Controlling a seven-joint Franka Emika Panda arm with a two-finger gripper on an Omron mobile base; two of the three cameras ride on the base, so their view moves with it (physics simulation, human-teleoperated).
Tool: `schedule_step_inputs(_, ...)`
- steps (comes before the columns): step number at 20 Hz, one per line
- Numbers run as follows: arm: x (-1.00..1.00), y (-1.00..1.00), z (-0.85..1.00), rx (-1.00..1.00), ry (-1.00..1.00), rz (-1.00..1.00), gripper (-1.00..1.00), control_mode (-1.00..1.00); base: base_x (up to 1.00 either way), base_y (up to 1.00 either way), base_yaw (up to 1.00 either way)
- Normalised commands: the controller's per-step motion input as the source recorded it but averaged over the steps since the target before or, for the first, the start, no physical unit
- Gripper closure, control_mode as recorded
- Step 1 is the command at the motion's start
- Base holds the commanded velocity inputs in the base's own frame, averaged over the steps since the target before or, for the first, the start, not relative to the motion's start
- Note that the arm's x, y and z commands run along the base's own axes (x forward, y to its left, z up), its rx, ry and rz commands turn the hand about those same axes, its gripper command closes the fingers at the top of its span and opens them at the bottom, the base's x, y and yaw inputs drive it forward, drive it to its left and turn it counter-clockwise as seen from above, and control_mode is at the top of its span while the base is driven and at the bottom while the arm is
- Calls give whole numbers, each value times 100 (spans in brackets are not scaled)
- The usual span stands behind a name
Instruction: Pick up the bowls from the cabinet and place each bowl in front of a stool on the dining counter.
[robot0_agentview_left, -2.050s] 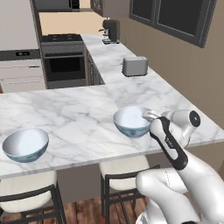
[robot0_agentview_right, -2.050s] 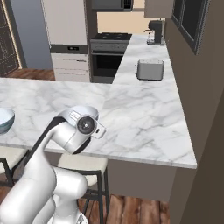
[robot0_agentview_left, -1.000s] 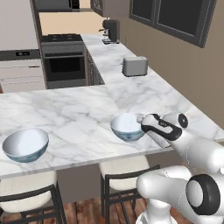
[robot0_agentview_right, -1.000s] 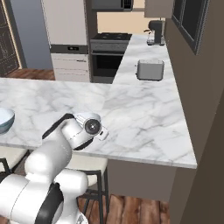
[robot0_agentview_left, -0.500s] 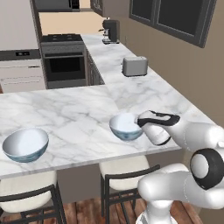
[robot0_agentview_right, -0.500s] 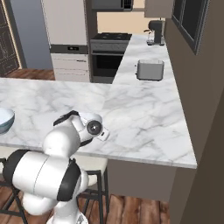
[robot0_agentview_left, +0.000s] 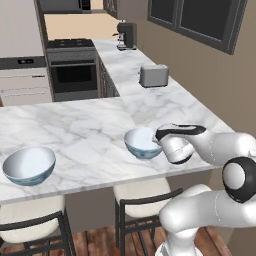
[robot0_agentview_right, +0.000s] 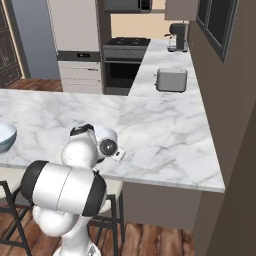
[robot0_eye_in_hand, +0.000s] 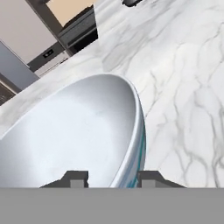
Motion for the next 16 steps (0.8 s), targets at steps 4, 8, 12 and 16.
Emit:
schedule_step_inputs(4,-27,0,50,0,0,2,-100,-100,0,0,0)
schedule_step_inputs(8,-18,-21,97,-3,-1,5,-100,-100,0,0,0)
schedule_step_inputs(12,0,-43,100,-3,0,7,-100,-100,0,0,0)
schedule_step_inputs(16,-6,-69,100,-10,5,6,-100,-100,0,0,0)
